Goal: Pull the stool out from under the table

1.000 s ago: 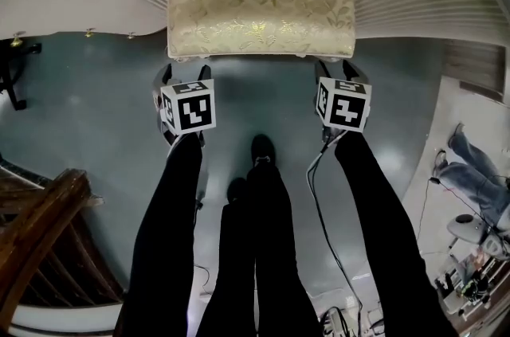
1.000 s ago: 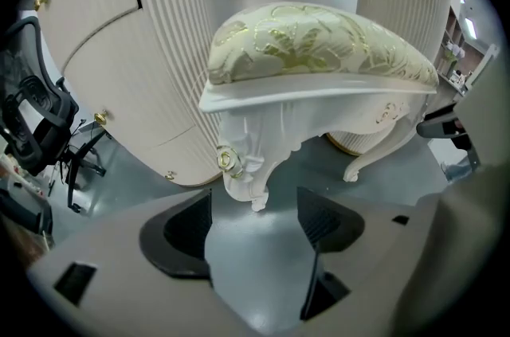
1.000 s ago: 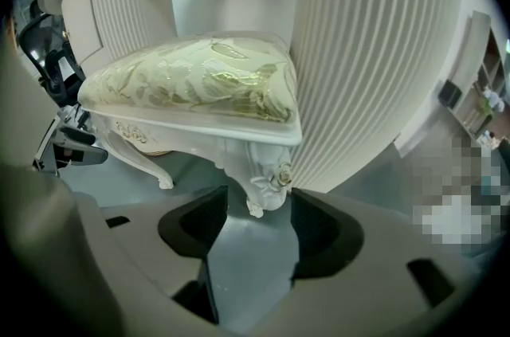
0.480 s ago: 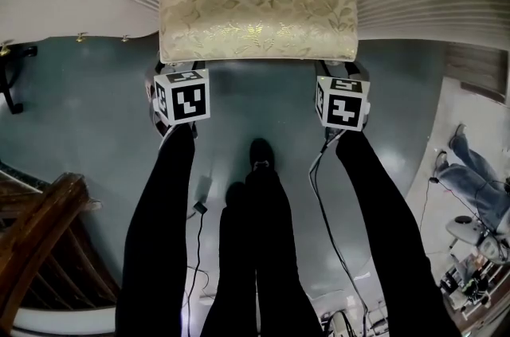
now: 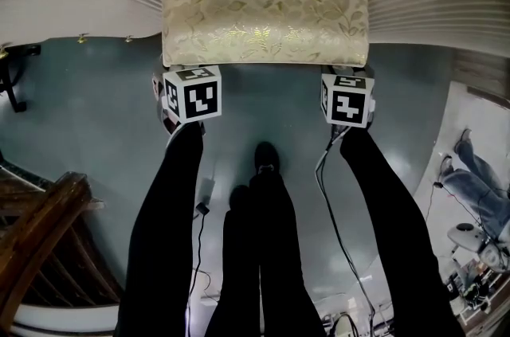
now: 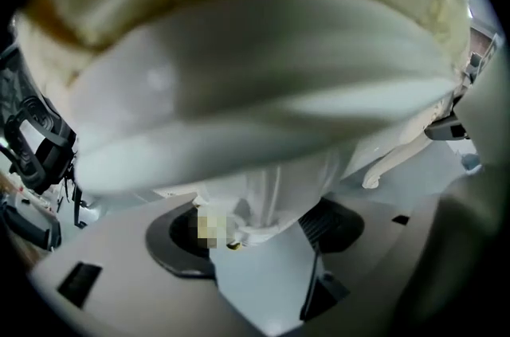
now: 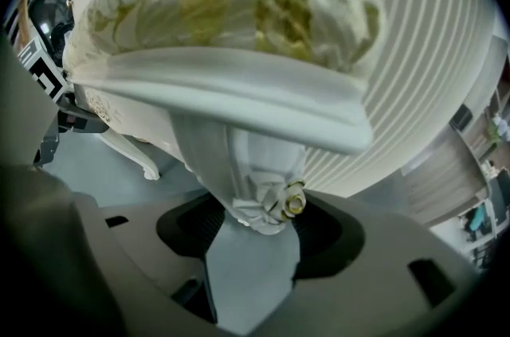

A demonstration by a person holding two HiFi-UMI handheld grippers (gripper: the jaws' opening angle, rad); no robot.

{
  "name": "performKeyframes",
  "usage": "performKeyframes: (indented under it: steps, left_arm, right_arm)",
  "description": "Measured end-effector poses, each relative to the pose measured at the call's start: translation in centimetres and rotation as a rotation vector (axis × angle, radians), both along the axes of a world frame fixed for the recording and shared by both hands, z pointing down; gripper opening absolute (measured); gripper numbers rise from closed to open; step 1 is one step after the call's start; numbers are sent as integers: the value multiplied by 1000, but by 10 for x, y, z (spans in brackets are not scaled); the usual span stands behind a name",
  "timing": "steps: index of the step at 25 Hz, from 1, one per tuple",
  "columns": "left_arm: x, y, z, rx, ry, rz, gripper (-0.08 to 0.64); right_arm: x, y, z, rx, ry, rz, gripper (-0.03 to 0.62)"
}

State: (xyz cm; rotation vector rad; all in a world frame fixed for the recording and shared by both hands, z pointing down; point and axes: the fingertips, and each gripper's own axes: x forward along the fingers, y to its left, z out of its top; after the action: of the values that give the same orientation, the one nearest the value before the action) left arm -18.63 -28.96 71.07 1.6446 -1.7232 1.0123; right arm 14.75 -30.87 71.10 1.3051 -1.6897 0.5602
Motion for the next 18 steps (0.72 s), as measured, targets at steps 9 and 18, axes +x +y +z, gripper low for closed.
performKeyframes:
  steps: [9, 18]
  left_arm:
    - [-6, 2, -3, 0, -86, 9, 296]
    - [-7, 2, -2, 2, -112, 26, 281]
  right_arm:
    - [0, 0, -2, 35, -13, 8, 261]
    - [0, 0, -2, 31, -17, 8, 259]
